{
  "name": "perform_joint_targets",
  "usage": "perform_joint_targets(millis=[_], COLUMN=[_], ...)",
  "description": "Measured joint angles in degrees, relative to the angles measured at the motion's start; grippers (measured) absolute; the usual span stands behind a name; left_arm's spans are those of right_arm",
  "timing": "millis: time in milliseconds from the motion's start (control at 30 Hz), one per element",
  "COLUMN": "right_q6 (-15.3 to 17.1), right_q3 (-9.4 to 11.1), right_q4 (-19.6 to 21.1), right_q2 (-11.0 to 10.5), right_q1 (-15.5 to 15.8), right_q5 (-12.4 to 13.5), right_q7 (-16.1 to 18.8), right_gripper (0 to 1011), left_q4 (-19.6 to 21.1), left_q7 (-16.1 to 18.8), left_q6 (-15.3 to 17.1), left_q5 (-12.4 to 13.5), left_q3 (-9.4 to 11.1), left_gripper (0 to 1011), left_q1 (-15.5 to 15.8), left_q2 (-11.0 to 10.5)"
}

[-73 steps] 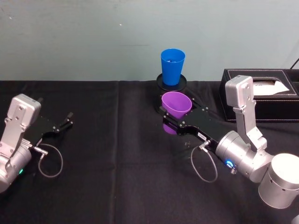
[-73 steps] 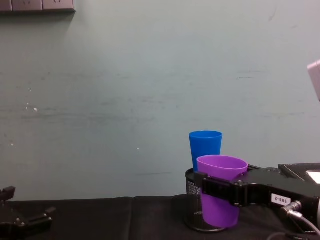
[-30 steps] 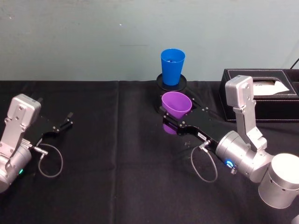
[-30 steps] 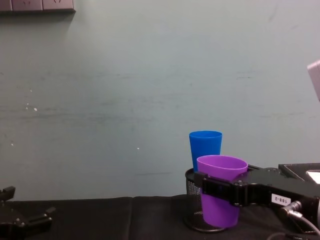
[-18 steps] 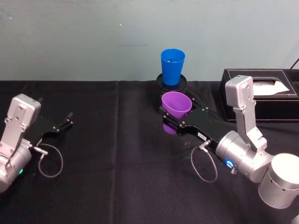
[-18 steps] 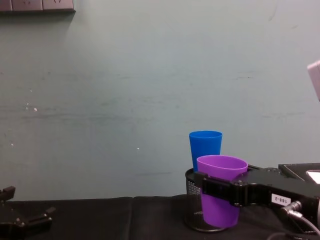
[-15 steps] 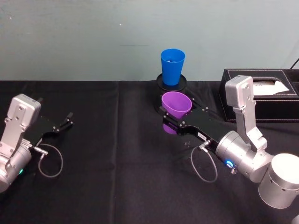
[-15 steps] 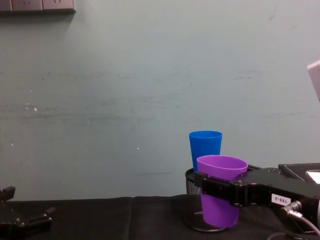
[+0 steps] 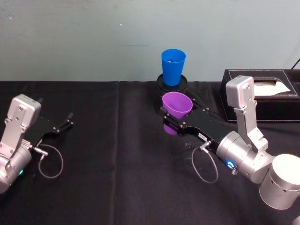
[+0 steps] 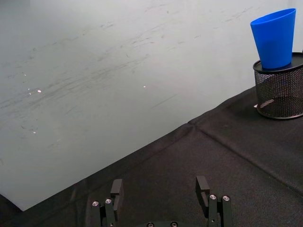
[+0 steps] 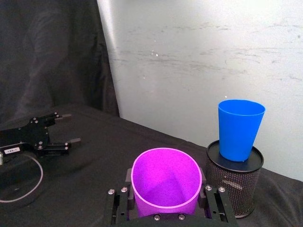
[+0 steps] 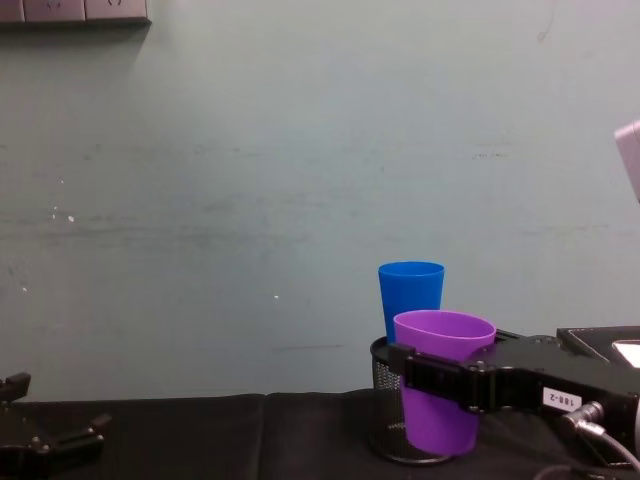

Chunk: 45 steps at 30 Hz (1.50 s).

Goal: Pick up one cup with a gripper and tap it against the other cup.

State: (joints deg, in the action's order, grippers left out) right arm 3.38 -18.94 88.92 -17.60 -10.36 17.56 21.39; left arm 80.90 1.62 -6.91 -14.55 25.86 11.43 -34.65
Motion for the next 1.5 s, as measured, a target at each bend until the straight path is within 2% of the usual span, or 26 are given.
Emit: perform_joint_targets(millis=[600, 800, 1033, 1133, 1333, 1500], right_q6=[-0.02, -0.08, 0.44, 1.28, 5.79, 7.13], right_q3=[-0.09, 0.79, 2.31, 2.64, 2.89, 2.62], right_q4=[-0.29, -4.02, -7.69, -9.15, -11.35, -12.03], right_q2=[0.04, 1.59, 2.93, 3.54, 4.72, 5.24], right_q1=[-0.19, -2.06, -4.79, -6.38, -9.29, -10.55], right_q5=[0.01, -0.92, -1.19, -1.37, -0.41, -0.30], right_q7=[-0.22, -4.19, -5.96, -6.26, -6.04, -6.09], right_gripper=[722, 723, 722, 723, 723, 723], left_q4=[0.00, 0.00, 0.00, 0.00, 0.00, 0.00], left_q7=[0.00, 0.00, 0.00, 0.00, 0.00, 0.00], left_q6=[0.00, 0.00, 0.00, 0.00, 0.00, 0.00], left_q5=[0.00, 0.00, 0.00, 0.00, 0.00, 0.00], left_q3=[0.00, 0.00, 0.00, 0.00, 0.00, 0.00], left_gripper=[1000, 1000, 1000, 1000, 1000, 1000], left_q1=[0.00, 0.00, 0.00, 0.00, 0.00, 0.00], left_q2=[0.00, 0.00, 0.00, 0.00, 0.00, 0.00])
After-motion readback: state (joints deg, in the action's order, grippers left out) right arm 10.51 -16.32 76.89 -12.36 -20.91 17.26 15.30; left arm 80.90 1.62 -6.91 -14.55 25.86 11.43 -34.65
